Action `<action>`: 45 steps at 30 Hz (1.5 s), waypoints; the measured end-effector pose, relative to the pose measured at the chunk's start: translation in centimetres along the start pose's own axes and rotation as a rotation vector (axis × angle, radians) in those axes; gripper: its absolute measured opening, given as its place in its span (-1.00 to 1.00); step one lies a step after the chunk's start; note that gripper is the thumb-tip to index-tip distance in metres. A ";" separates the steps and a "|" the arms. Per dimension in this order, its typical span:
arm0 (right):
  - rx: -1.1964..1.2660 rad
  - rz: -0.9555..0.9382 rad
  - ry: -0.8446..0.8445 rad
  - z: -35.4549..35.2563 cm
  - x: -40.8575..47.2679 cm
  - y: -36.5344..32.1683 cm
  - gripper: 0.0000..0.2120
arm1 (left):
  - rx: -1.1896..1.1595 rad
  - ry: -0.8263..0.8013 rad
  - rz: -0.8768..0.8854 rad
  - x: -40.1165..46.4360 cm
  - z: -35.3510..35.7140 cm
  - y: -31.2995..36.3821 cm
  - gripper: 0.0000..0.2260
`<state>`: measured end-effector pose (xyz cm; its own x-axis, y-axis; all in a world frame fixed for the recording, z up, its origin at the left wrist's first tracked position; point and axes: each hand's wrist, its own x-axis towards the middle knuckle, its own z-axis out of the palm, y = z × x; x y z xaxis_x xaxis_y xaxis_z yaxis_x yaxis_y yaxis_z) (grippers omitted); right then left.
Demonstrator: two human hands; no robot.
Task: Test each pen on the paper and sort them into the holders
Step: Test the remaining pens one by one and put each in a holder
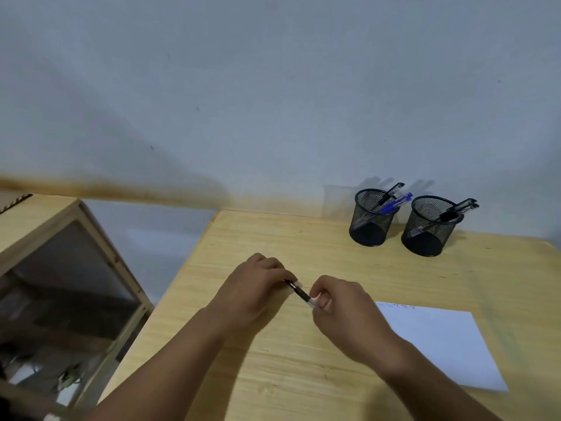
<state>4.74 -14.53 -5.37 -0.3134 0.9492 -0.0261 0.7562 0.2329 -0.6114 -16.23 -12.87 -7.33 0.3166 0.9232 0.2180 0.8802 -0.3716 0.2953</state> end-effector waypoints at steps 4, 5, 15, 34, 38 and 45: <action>-0.107 -0.125 -0.018 -3.0 -1.9 1.8 -0.83 | -0.068 0.042 0.059 -0.8 0.2 2.8 -0.77; -0.133 -0.147 -0.014 -3.6 -2.3 2.2 -0.86 | -0.089 0.055 0.061 -0.8 0.4 3.7 -0.79; -0.113 -0.131 0.022 -8.0 -4.1 5.3 -0.88 | -0.321 0.119 0.116 1.2 3.0 10.5 -0.85; 0.133 0.165 0.149 -9.1 -6.6 9.1 -0.74 | -0.517 0.225 -0.197 2.5 2.9 12.2 -0.86; 0.210 0.227 0.132 -9.2 -7.1 9.6 -0.72 | -0.447 0.158 -0.366 2.4 3.8 11.2 -0.79; 0.384 0.254 0.109 -8.7 -7.7 10.9 -0.79 | -0.180 0.182 -0.477 2.4 5.7 10.9 -0.83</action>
<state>20.43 -17.44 -4.93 -0.0686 0.9874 -0.1423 0.5274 -0.0851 -0.8453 -3.88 -14.17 -8.88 -0.1836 0.9676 0.1735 0.8316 0.0588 0.5523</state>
